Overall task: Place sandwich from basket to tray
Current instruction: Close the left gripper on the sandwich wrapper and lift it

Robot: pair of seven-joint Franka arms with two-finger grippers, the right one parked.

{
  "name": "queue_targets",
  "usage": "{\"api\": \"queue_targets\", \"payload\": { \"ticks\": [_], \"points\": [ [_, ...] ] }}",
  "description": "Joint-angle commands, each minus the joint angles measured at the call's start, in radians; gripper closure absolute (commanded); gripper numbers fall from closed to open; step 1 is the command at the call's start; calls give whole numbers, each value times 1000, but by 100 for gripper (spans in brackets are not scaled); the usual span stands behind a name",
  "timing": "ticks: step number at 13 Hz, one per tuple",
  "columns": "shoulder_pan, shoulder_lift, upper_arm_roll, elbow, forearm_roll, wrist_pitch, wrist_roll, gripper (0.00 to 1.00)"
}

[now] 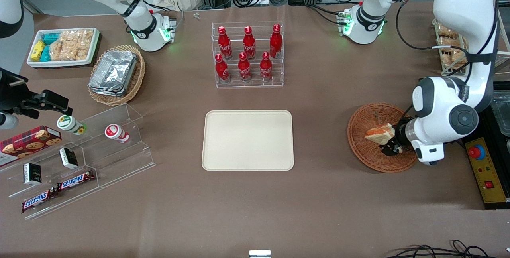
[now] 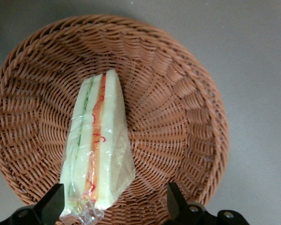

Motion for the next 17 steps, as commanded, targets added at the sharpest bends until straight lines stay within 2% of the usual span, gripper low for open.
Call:
{"api": "queue_targets", "payload": {
  "ticks": [1,4,7,10,14,17],
  "points": [
    [0,-5,1,-56,18,63,-24,1],
    [0,11,1,-111,18,165,-24,4],
    [0,20,1,-102,18,169,-23,44],
    [-1,19,1,-91,18,161,-15,95],
    [-1,5,0,-80,18,149,-18,97],
    [-1,-3,0,-19,18,37,-9,96]
  ]
}}
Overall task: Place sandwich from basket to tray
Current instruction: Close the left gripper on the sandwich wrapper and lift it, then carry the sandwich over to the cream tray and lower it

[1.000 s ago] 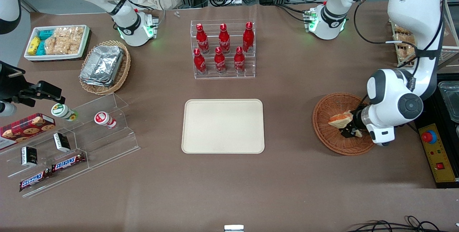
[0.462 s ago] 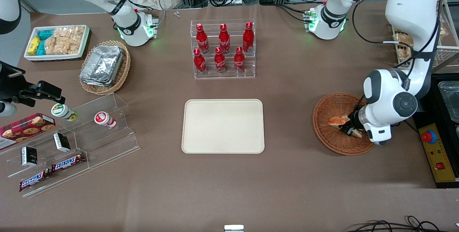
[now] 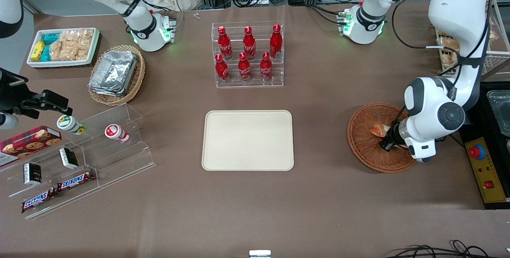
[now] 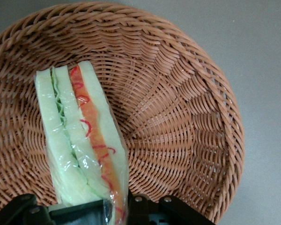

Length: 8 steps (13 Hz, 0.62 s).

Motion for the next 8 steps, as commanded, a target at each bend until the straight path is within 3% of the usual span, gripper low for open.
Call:
{"api": "queue_targets", "payload": {
  "ticks": [1,5,8],
  "points": [
    [-1,-13,-1,68,18,-101,-5,96],
    [-4,-42,-10,172,18,-227,10,96],
    [-4,-46,-38,337,16,-391,96,96]
  ]
}}
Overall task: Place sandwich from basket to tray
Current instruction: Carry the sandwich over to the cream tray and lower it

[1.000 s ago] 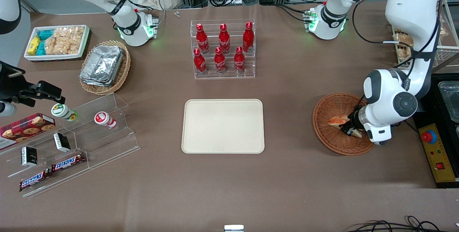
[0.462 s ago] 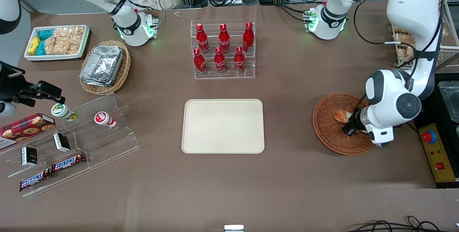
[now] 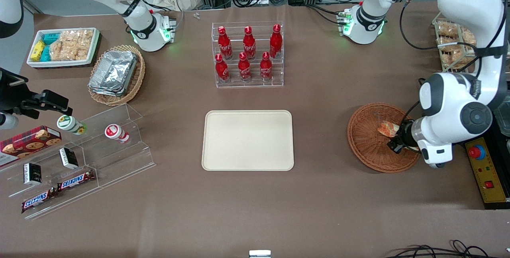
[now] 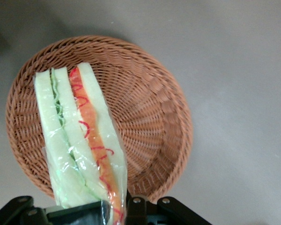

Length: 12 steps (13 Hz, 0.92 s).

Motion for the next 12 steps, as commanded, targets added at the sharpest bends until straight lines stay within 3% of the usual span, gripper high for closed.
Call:
{"api": "queue_targets", "payload": {
  "ticks": [1,6,12],
  "points": [
    [-2,-1,-36,162,15,-149,84,96],
    [-60,54,-176,332,9,-183,150,95],
    [-295,269,-194,545,-2,-163,235,96]
  ]
}}
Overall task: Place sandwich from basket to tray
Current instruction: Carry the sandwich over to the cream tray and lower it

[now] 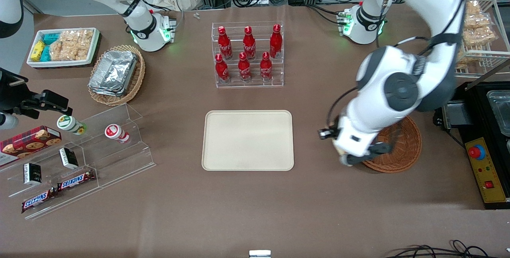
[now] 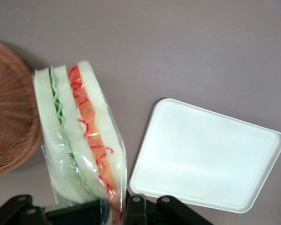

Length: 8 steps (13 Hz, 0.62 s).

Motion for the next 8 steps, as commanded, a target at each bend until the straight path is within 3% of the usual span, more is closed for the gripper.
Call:
{"api": "queue_targets", "payload": {
  "ticks": [1,5,8],
  "points": [
    [-94,160,5,157,-2,26,29,96],
    [-162,282,-26,155,-32,216,28,96],
    [-163,326,-61,135,-45,245,32,96]
  ]
}}
